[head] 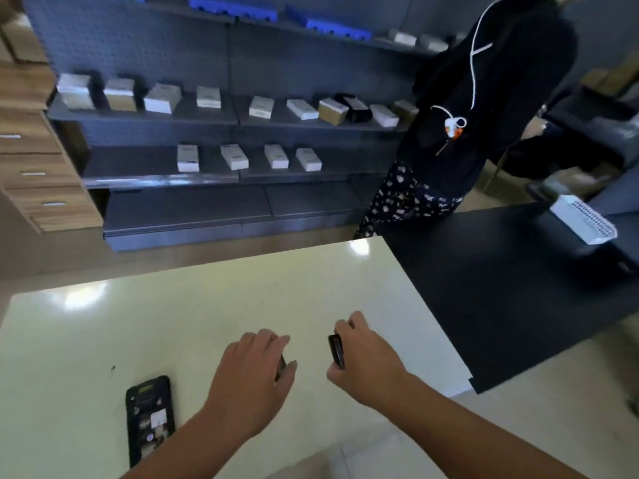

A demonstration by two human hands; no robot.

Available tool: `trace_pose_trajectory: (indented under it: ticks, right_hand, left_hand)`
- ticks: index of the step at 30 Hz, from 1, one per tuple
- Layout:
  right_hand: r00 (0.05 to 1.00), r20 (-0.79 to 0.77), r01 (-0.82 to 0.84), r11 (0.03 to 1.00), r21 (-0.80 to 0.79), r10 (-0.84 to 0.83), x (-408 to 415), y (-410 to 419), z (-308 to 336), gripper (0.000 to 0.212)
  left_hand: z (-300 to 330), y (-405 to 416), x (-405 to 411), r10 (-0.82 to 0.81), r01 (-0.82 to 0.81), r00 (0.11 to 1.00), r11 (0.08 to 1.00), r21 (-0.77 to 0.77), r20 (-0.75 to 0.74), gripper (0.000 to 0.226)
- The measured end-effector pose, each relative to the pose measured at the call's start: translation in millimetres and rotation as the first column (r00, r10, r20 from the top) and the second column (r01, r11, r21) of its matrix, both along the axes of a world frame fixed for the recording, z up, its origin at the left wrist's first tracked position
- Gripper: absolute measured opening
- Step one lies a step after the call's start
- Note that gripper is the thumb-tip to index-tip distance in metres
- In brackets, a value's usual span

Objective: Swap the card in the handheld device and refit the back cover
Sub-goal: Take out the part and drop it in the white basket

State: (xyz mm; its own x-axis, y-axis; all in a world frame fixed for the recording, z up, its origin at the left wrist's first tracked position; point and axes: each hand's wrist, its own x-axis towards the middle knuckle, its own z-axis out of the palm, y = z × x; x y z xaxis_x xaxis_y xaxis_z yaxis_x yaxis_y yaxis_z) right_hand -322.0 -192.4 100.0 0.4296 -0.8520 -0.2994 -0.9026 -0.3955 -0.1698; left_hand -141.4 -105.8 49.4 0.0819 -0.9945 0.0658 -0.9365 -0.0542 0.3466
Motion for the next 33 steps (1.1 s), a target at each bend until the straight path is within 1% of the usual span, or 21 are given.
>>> trace_pose_trajectory:
  ticks: [3,6,9,13,14,16,18,20,23,27,33]
  right_hand:
    - [0.996,0.039,0.080,0.997,-0.016,-0.079,-46.2,-18.1,9.1,0.037]
    - [0.984,0.091,0.157,0.987,-0.027,-0.154,-102.5,-39.5,16.7,0.035]
    - [0.970,0.136,0.210,0.976,-0.063,-0.200,-169.4,-64.8,23.5,0.032]
    - [0.958,0.159,0.262,0.956,-0.132,-0.240,-270.8,-103.3,32.9,0.034]
    - [0.953,0.163,0.279,0.950,-0.138,-0.256,-296.3,-112.7,34.2,0.036]
    - [0.942,0.171,0.315,0.939,-0.141,-0.290,-346.5,-133.3,36.8,0.040]
    - [0.932,0.162,0.347,0.926,-0.151,-0.323,-393.5,-152.4,40.3,0.040]
    - [0.923,0.153,0.374,0.915,-0.149,-0.352,-437.3,-170.4,43.7,0.038]
    - [0.905,0.155,0.416,0.899,-0.134,-0.396,-497.9,-200.4,45.7,0.033]
    - [0.886,0.148,0.459,0.877,-0.141,-0.439,-568.2,-249.5,40.0,0.031]
    - [0.870,0.120,0.490,0.863,-0.123,-0.478,-661.5,-348.5,29.2,0.036]
  left_hand:
    - [8.7,-24.8,-36.3,-0.072,0.071,0.997,0.997,0.013,0.039,0.047]
    - [14.9,-54.8,-91.0,-0.136,0.137,0.989,0.990,-0.014,0.058,0.047]
    - [18.7,-92.8,-162.5,-0.190,0.193,0.977,0.981,-0.028,0.097,0.049]
    - [28.3,-147.5,-271.7,-0.213,0.212,0.968,0.977,0.020,0.131,0.062]
    - [32.9,-159.5,-299.9,-0.219,0.218,0.967,0.976,0.024,0.133,0.062]
    - [38.2,-186.3,-353.1,-0.241,0.242,0.962,0.970,0.006,0.129,0.058]
    - [40.0,-214.8,-400.3,-0.266,0.269,0.957,0.963,-0.005,0.118,0.058]
    - [40.3,-242.7,-443.2,-0.284,0.285,0.952,0.959,0.010,0.116,0.062]
    - [40.0,-283.8,-504.2,-0.325,0.325,0.941,0.946,0.006,0.091,0.054]
    - [35.4,-346.9,-576.8,-0.374,0.377,0.925,0.926,-0.033,0.073,0.049]
    - [20.8,-458.9,-674.0,-0.392,0.392,0.920,0.917,-0.065,0.024,0.050]
